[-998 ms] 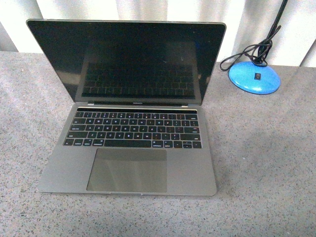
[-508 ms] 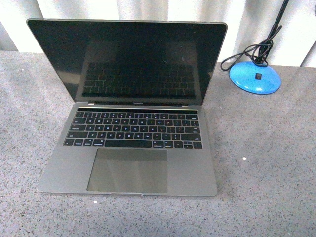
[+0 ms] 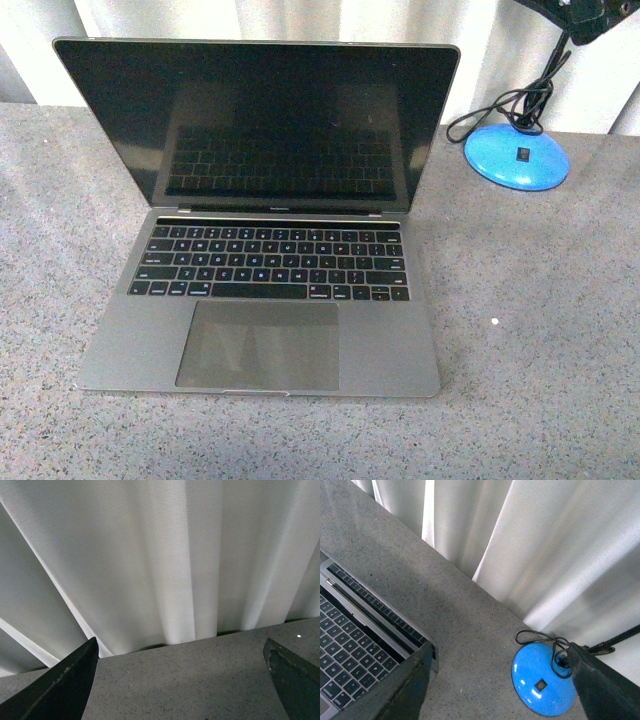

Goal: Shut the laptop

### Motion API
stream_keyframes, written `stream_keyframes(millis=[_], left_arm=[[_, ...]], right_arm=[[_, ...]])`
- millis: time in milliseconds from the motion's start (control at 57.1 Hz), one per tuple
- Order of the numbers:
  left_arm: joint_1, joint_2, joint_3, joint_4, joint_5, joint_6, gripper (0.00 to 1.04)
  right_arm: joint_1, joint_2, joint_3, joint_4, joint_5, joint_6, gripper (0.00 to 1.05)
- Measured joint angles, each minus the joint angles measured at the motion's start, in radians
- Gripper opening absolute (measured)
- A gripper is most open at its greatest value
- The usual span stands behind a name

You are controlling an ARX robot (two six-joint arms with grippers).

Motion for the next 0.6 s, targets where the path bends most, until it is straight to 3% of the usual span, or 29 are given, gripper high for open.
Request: stream_keyframes(millis=[70,420,455,595], left_arm=[[0.006,0.03,0.042,-0.018,0.013,0.039,0.95],[0.012,0.073,0.125,-0.07,0.031,0.128,0.36],[0.012,0.08,0.126,-0.079,0.04,0.133,0.29],[0.014,0.104,0.126,-0.103,0.065,0.145,0.04]], right_arm=[[0.008,0.021,0.031,-0.012,-0.001,-0.022,0.65],[0.068,0.11,0.138,-0.029,-0.01,-0.087,0.05],[0.073,0.119,0.144,-0.032,-0.01,-0.088,0.0],[0.088,0.149,0.158,-0.031,-0.011,-0.09,0.01]])
